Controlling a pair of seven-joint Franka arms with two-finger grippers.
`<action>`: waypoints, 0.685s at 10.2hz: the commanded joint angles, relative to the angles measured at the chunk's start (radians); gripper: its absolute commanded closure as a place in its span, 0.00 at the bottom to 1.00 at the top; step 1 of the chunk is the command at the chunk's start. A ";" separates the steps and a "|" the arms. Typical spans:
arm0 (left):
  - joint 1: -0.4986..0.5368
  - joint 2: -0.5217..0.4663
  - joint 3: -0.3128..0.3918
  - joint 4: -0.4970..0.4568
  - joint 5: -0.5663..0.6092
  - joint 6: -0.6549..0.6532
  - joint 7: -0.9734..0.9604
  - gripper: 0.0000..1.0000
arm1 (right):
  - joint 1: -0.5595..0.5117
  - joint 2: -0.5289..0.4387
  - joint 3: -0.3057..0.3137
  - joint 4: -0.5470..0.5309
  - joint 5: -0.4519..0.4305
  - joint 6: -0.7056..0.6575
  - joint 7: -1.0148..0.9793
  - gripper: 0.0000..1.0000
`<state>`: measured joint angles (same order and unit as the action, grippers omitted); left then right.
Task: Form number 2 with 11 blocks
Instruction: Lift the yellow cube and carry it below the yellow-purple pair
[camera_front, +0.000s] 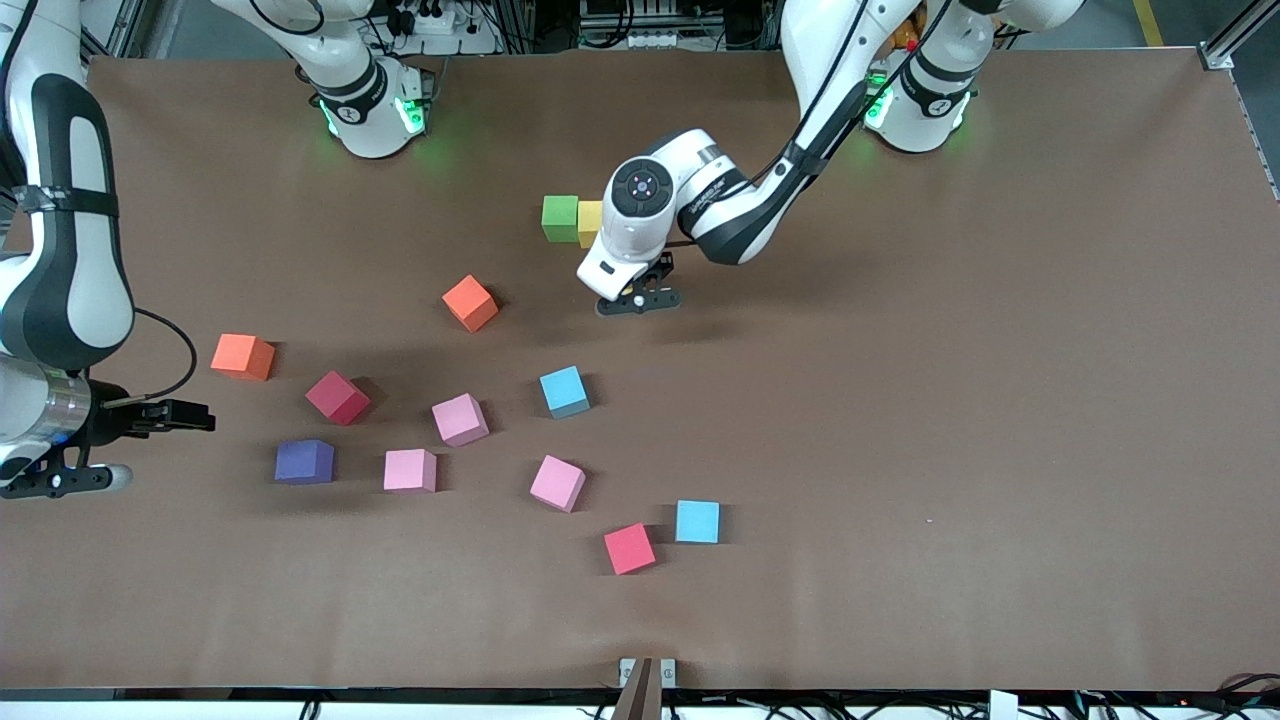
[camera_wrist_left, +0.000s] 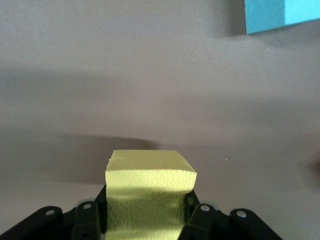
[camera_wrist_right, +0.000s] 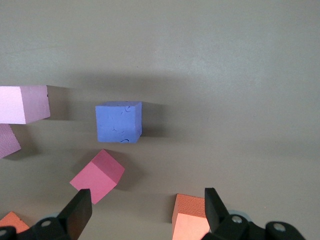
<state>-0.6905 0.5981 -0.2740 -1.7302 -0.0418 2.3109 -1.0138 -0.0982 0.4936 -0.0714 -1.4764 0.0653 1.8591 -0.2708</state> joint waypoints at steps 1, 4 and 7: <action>0.012 -0.067 -0.007 -0.107 0.006 0.072 0.041 0.94 | -0.014 0.000 0.010 0.005 0.019 -0.001 -0.021 0.00; 0.012 -0.078 -0.014 -0.164 0.026 0.183 0.041 0.94 | -0.014 0.000 0.010 0.005 0.019 -0.001 -0.019 0.00; 0.009 -0.077 -0.027 -0.189 0.085 0.214 0.009 0.94 | -0.014 0.000 0.010 0.005 0.019 -0.001 -0.021 0.00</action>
<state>-0.6880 0.5522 -0.2854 -1.8754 0.0112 2.4956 -0.9813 -0.0982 0.4939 -0.0714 -1.4765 0.0653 1.8594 -0.2710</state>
